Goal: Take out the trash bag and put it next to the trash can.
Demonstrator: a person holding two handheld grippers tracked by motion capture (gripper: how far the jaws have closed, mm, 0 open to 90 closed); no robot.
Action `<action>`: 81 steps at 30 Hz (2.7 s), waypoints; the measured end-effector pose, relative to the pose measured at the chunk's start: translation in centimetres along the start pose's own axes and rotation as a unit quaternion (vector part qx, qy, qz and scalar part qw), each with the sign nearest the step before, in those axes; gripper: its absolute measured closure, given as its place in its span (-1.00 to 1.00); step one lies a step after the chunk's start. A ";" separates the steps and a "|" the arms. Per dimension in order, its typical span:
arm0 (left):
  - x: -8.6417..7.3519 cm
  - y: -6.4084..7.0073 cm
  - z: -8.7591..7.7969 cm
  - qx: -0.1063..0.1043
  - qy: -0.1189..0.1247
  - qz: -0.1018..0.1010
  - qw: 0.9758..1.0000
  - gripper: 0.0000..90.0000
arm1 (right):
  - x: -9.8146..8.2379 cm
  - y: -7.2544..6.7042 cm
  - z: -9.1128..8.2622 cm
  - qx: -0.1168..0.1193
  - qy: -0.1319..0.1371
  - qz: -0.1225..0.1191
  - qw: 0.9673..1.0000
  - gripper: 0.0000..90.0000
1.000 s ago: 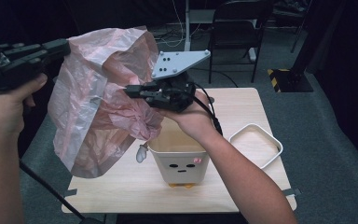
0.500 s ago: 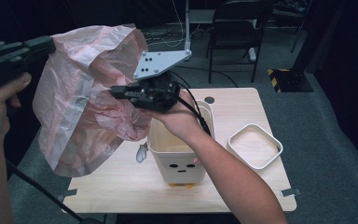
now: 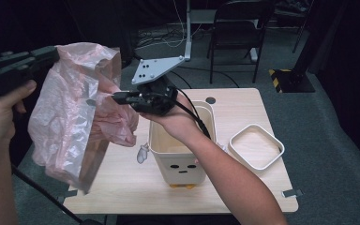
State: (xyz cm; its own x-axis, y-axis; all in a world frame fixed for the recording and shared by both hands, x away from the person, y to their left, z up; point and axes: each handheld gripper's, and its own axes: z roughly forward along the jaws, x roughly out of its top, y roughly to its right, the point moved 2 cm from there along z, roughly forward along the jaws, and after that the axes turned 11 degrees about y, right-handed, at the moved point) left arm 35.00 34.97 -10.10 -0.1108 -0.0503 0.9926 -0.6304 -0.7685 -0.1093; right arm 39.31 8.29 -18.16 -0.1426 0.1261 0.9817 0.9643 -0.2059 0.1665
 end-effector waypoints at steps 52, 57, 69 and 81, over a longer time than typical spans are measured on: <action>-13.1 -0.3 8.6 -0.056 -0.090 -0.077 0.991 1.00 | -4.1 0.4 -8.2 -0.062 -0.030 0.017 0.997 0.76; -15.2 -0.2 8.8 -0.055 -0.097 -0.082 0.990 1.00 | -4.6 0.4 -8.9 -0.071 -0.035 0.017 0.997 0.75; -19.1 -0.5 8.4 -0.030 -0.109 -0.086 0.990 1.00 | -5.3 0.7 -11.1 -0.089 -0.029 0.019 0.995 0.69; -22.7 -0.4 7.9 -0.018 -0.118 -0.098 0.988 1.00 | -6.9 0.9 -13.8 -0.117 -0.026 0.031 0.992 0.67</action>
State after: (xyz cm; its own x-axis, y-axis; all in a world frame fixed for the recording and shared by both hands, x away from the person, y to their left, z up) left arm 43.81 31.37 -32.16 0.1953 -0.0539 0.9793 -0.6494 -0.7553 0.0879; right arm 38.06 -6.11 -23.54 -0.0663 0.1552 0.9857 0.8917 -0.4340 0.1283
